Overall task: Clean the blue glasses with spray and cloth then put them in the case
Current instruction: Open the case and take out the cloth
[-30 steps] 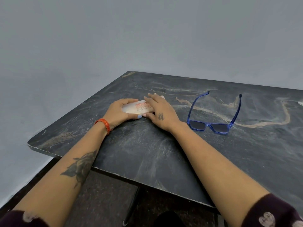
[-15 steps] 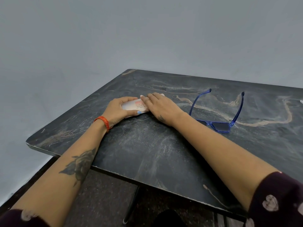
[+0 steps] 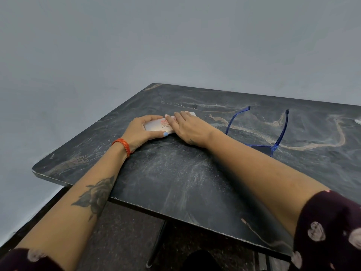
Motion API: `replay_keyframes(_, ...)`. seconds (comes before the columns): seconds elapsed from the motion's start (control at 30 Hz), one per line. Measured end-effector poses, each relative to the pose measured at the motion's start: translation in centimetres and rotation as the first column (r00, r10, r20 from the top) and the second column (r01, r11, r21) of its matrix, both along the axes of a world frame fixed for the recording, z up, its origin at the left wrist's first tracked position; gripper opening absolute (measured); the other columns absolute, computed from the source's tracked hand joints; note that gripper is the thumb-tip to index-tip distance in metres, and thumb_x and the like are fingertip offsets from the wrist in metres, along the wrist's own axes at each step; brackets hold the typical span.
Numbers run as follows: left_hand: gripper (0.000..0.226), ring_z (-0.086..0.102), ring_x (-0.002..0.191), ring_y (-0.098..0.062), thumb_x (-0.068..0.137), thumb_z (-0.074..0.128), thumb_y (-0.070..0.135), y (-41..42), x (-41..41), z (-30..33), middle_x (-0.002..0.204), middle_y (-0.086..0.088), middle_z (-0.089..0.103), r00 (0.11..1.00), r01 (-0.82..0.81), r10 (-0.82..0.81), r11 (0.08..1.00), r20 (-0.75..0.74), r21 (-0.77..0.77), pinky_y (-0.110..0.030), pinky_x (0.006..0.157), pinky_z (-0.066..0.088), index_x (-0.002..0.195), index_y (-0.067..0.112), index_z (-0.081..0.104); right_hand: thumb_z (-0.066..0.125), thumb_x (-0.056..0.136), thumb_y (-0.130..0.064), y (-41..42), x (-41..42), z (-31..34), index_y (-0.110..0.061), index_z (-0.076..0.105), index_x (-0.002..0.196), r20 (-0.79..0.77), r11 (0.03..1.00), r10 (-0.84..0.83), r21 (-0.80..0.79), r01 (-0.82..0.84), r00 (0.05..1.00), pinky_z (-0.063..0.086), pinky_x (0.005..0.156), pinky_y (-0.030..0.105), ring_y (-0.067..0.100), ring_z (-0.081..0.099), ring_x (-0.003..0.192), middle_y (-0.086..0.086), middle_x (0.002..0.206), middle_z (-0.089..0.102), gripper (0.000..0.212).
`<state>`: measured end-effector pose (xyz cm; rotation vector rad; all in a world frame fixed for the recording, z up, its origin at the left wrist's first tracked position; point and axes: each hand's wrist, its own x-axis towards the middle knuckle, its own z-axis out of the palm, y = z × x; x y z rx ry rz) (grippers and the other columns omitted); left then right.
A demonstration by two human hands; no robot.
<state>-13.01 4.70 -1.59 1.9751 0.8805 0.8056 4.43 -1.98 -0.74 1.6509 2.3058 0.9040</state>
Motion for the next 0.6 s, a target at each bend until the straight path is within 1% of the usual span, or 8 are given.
replay_keyframes(0.1, 0.06, 0.054, 0.102, -0.015, 0.057, 0.084, 0.033, 0.0, 0.0, 0.0, 0.111, 0.004, 0.06, 1.0, -0.002, 0.002, 1.0, -0.007, -0.005, -0.019, 0.081, 0.043, 0.113, 0.024, 0.062, 0.003, 0.088, -0.014, 0.2, 0.3, -0.3, 0.009, 0.034, 0.136, 0.045, 0.999, 0.004, 0.033, -0.006, 0.999, 0.049, 0.084, 0.046, 0.044, 0.06, 0.091, 0.034, 0.109, 0.058, 0.062)
replay_keyframes(0.17, 0.068, 0.055, 0.102, -0.015, 0.048, 0.082, 0.043, -0.2, 0.0, 0.1, 0.109, 0.005, 0.061, 1.0, -0.001, 0.001, 1.0, -0.009, 0.001, -0.021, 0.082, 0.045, 0.111, 0.028, 0.061, 0.008, 0.089, -0.013, 0.2, 0.1, -0.2, 0.009, 0.039, 0.133, 0.049, 0.997, 0.024, 0.073, -0.027, 0.998, 0.051, 0.079, 0.045, 0.042, 0.062, 0.085, 0.032, 0.102, 0.061, 0.058)
replay_keyframes(0.2, 0.073, 0.056, 0.101, -0.014, 0.042, 0.08, 0.048, -0.3, -0.1, 0.2, 0.108, 0.006, 0.061, 1.0, 0.003, -0.003, 1.0, -0.006, 0.009, -0.023, 0.082, 0.046, 0.109, 0.029, 0.06, 0.008, 0.089, -0.011, 0.2, 0.0, 0.1, 0.01, 0.037, 0.134, 0.049, 0.996, 0.034, 0.085, -0.038, 0.998, 0.051, 0.08, 0.045, 0.042, 0.062, 0.086, 0.032, 0.102, 0.061, 0.057)
replay_keyframes(0.27, 0.079, 0.057, 0.102, -0.014, 0.036, 0.077, 0.052, -0.4, -0.1, 0.3, 0.11, 0.005, 0.061, 1.0, 0.008, -0.008, 1.0, 0.003, 0.027, -0.027, 0.086, 0.047, 0.109, 0.03, 0.057, 0.009, 0.093, -0.008, 0.2, -0.2, 0.8, 0.008, 0.024, 0.139, 0.031, 0.994, 0.071, 0.078, -0.073, 0.997, 0.046, 0.087, 0.043, 0.041, 0.058, 0.096, 0.03, 0.111, 0.056, 0.051)
replay_keyframes(0.33, 0.084, 0.054, 0.108, -0.015, 0.037, 0.079, 0.051, -0.5, -0.1, 0.3, 0.117, 0.004, 0.057, 1.0, 0.006, -0.006, 0.999, 0.005, 0.035, -0.027, 0.09, 0.044, 0.114, 0.028, 0.054, 0.02, 0.097, -0.006, 0.2, -0.3, 1.8, 0.001, 0.019, 0.142, -0.064, 0.997, 0.065, 0.041, -0.063, 0.996, 0.042, 0.088, 0.038, 0.036, 0.055, 0.103, 0.023, 0.117, 0.054, 0.045)
replay_keyframes(0.47, 0.091, 0.042, 0.114, -0.016, 0.054, 0.088, 0.027, -0.4, 0.0, 0.2, 0.124, 0.004, 0.043, 1.0, -0.024, 0.023, 0.998, 0.016, 0.06, -0.028, 0.092, 0.034, 0.129, 0.028, 0.036, 0.036, 0.093, -0.003, 0.5, -1.0, 2.6, -0.007, 0.033, 0.132, -0.223, 0.999, -0.039, 0.015, 0.043, 0.974, 0.04, 0.08, 0.034, 0.032, 0.055, 0.101, 0.016, 0.115, 0.055, 0.039)
replay_keyframes(0.53, 0.095, 0.041, 0.113, -0.016, 0.057, 0.087, 0.02, -0.4, 0.0, 0.1, 0.123, 0.002, 0.039, 1.0, -0.019, 0.017, 0.996, 0.026, 0.089, -0.028, 0.093, 0.033, 0.132, 0.028, 0.029, 0.04, 0.089, 0.002, 0.5, -1.2, 2.7, -0.007, 0.037, 0.128, -0.359, 0.997, -0.078, -0.011, 0.079, 0.93, 0.039, 0.081, 0.035, 0.033, 0.052, 0.103, 0.017, 0.116, 0.055, 0.04)
replay_keyframes(0.6, 0.102, 0.041, 0.114, -0.017, 0.054, 0.088, 0.024, -0.4, -0.2, 0.1, 0.125, 0.002, 0.037, 1.0, -0.004, 0.001, 0.994, 0.031, 0.11, -0.028, 0.095, 0.034, 0.133, 0.03, 0.024, 0.038, 0.089, 0.002, 0.8, -1.3, 2.8, -0.006, 0.04, 0.125, -0.485, 0.995, -0.09, -0.009, 0.098, 0.87, 0.038, 0.08, 0.033, 0.033, 0.051, 0.103, 0.018, 0.114, 0.056, 0.038)
